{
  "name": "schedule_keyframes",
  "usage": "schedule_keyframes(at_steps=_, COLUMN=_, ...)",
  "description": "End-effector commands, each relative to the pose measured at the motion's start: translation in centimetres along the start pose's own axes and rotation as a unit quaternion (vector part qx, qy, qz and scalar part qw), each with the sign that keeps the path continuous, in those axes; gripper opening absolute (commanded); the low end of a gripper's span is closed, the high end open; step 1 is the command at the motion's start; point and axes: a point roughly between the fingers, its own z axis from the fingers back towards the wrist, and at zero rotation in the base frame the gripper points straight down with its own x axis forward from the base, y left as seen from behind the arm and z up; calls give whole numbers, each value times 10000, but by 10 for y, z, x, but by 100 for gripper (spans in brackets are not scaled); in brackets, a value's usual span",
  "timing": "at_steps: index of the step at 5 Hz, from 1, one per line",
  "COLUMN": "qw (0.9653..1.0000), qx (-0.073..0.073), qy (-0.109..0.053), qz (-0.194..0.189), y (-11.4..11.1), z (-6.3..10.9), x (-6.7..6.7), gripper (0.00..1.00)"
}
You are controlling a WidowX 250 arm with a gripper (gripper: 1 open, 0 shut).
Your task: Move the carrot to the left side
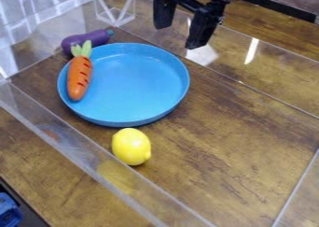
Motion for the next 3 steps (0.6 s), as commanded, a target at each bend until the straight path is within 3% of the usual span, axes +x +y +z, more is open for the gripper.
schedule_keyframes(at_steps=1, qw=9990, qx=36, qy=-365, qz=-273, y=-3, z=31, x=-2, gripper=100)
schedule_keyframes(at_steps=3, qw=9991, qx=-104, qy=-139, qz=382, y=-5, z=7, x=8, gripper=100)
